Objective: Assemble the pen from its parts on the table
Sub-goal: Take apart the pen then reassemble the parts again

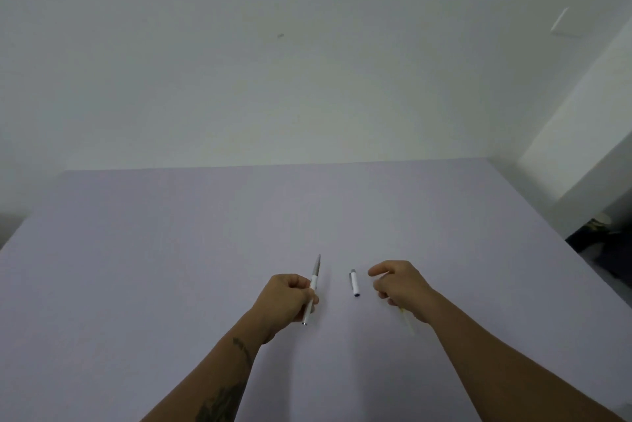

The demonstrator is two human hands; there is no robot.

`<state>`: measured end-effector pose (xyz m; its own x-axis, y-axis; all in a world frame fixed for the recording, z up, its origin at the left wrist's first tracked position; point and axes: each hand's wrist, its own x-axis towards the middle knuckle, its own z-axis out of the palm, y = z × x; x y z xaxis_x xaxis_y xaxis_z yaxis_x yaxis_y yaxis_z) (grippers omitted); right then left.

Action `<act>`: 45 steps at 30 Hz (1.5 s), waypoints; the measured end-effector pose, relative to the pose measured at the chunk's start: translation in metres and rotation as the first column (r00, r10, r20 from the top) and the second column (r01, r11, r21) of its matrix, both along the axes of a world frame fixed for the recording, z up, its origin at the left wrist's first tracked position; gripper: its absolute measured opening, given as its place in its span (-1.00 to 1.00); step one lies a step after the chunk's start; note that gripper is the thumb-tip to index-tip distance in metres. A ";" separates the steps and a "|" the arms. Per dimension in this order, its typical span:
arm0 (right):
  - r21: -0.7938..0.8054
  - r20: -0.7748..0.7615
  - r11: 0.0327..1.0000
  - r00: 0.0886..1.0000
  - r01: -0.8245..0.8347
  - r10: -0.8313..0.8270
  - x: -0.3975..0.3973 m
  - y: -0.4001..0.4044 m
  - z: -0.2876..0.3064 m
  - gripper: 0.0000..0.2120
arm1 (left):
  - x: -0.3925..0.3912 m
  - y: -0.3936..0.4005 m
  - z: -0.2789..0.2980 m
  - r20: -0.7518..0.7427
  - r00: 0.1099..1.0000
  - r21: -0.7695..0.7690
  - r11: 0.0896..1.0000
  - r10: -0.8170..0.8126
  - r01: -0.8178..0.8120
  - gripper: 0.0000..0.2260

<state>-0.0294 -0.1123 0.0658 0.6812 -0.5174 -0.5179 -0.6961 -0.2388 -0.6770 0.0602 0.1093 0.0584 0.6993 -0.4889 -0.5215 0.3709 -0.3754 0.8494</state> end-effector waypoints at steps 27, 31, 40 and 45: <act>-0.002 -0.123 0.940 0.933 -0.341 0.338 0.080 -0.035 -0.065 -0.81 | -0.033 -0.066 -0.049 0.016 0.945 0.300 0.900 0.327 -0.317 -0.93; 0.291 0.097 0.950 0.991 -0.112 0.087 0.084 -0.032 -0.042 -0.85 | -0.030 -0.061 -0.049 0.028 0.953 0.288 0.911 0.300 -0.295 -0.90; 0.163 0.312 0.981 0.949 -0.109 0.054 0.070 0.003 -0.020 -0.86 | -0.028 -0.043 -0.038 0.067 0.975 0.203 0.954 0.212 -0.221 -0.96; 0.120 0.286 0.985 0.954 -0.127 0.088 0.064 0.019 -0.012 -0.86 | -0.019 -0.028 -0.027 0.107 0.977 0.181 0.963 0.184 -0.201 -0.93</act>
